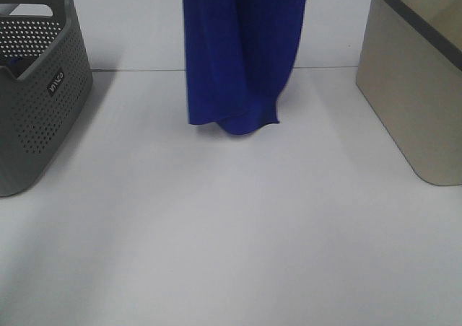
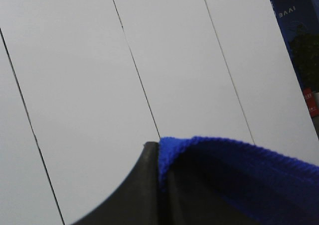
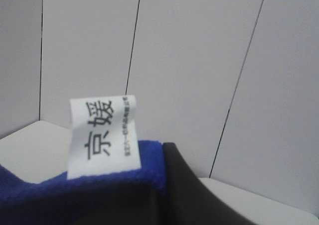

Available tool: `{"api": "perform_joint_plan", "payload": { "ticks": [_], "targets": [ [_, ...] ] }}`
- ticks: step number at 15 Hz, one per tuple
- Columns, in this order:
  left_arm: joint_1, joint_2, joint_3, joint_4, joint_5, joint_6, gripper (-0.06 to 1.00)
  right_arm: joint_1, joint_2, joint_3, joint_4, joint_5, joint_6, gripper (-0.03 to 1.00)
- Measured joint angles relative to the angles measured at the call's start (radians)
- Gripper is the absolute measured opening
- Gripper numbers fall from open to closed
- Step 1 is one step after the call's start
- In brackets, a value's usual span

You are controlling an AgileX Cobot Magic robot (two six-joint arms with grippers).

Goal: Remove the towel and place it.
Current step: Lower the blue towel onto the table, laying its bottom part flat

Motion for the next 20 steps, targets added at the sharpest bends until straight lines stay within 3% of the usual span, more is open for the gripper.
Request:
{"api": "perform_joint_plan", "payload": {
  "ticks": [4, 7, 10, 13, 17, 20],
  "targets": [
    [0.065, 0.109, -0.075, 0.0, -0.042, 0.004, 0.0, -0.002, 0.086, -0.015, 0.0, -0.124, 0.0, 0.02],
    [0.144, 0.276, -0.24, -0.012, -0.16, 0.102, 0.0, -0.002, 0.254, -0.241, 0.0, -0.15, 0.0, 0.02],
    [0.173, 0.433, -0.492, -0.134, -0.167, 0.26, 0.0, -0.006, 0.347, -0.384, 0.0, -0.156, 0.0, 0.02],
    [0.176, 0.504, -0.602, -0.22, -0.165, 0.326, 0.0, -0.032, 0.361, -0.397, 0.0, -0.165, 0.0, 0.02],
    [0.173, 0.537, -0.608, -0.226, -0.124, 0.305, 0.0, -0.052, 0.369, -0.397, 0.007, -0.112, 0.0, 0.02],
    [0.169, 0.537, -0.608, -0.196, -0.087, 0.206, 0.0, -0.052, 0.37, -0.397, 0.011, -0.061, 0.0, 0.02]
  ]
}}
